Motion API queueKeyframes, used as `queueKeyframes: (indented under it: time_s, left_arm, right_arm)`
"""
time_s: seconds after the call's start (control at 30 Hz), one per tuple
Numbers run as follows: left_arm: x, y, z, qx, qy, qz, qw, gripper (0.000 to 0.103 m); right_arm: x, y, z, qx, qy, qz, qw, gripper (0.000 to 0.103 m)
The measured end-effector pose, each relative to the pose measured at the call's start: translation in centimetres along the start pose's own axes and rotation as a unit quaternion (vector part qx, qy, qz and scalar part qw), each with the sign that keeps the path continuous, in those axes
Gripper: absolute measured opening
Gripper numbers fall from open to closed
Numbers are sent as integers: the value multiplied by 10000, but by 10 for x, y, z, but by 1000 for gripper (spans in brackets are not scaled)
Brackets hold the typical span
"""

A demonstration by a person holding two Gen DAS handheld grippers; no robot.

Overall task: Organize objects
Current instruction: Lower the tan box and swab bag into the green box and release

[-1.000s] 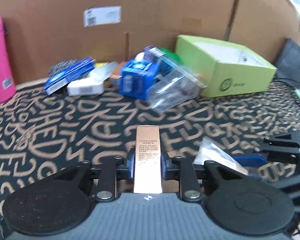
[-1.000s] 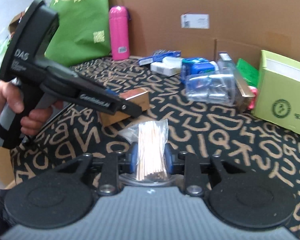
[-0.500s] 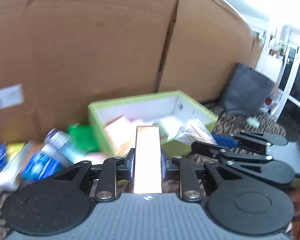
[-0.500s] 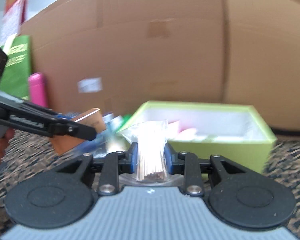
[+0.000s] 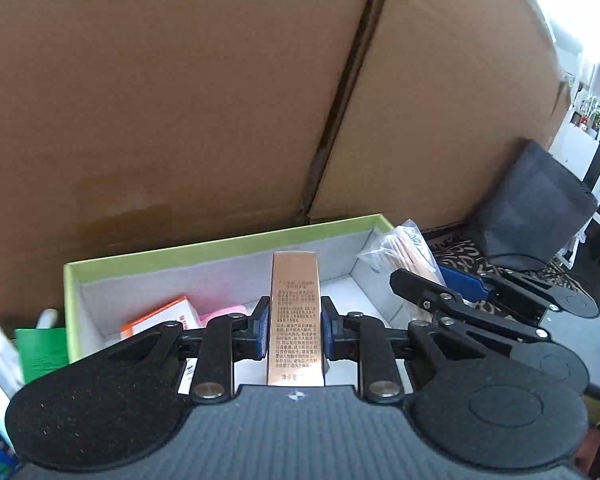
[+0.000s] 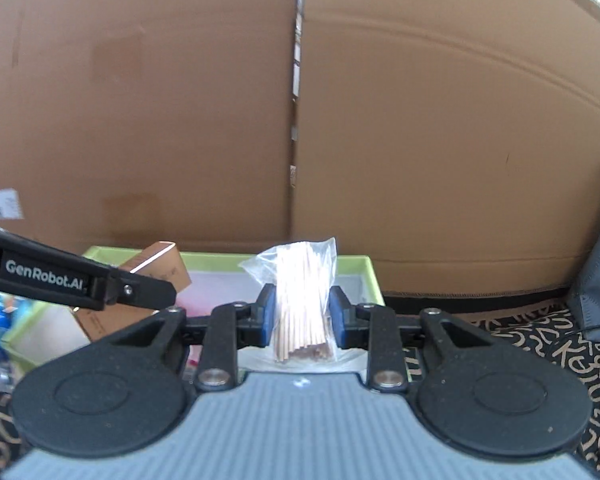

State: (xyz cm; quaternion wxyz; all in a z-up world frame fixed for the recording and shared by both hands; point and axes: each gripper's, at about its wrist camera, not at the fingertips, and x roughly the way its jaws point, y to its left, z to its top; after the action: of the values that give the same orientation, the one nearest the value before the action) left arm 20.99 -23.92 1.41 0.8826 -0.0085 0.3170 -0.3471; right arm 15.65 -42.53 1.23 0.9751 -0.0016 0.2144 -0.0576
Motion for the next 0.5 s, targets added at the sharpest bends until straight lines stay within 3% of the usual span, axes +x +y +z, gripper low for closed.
queueKeyframes:
  time_s: [0.07,0.1,0.13,0.17,0.23,0.3,0.4,0.5]
  left_arm:
    - [8,1,-1,-45,-36,61,10000,27]
    - [11,4,-2,-99,-34,52,9999,44]
    - [13,7,-2,-180,-2,36,9998,75]
    - [11,10,-4,-270,-47,72,9996,84]
    - [-1,13,-9,-285,-351,161,9988,86]
    - [-17,10,-12,-117,-458,224,9986,86]
    - [-47,10,-19,-86,-705,334,9969,86]
    - [-83,9,-35,-133,-1011,337,9942,90]
  right_arm:
    - [14,-5,-4,27,107,17,9999,28]
    - [19,-6,-6,19,148,34,9999,30]
    - [24,-7,-9,-16,175,40,9998,35]
    - [25,-6,-15,-95,205,15,9997,40]
    - [17,0,-23,-297,124,-103,9994,62]
    - [4,0,-24,-306,-76,-119,9994,69]
    - [-32,4,-22,-148,-617,-243,9977,103]
    - [-73,15,-21,-236,-1047,-120,9942,103]
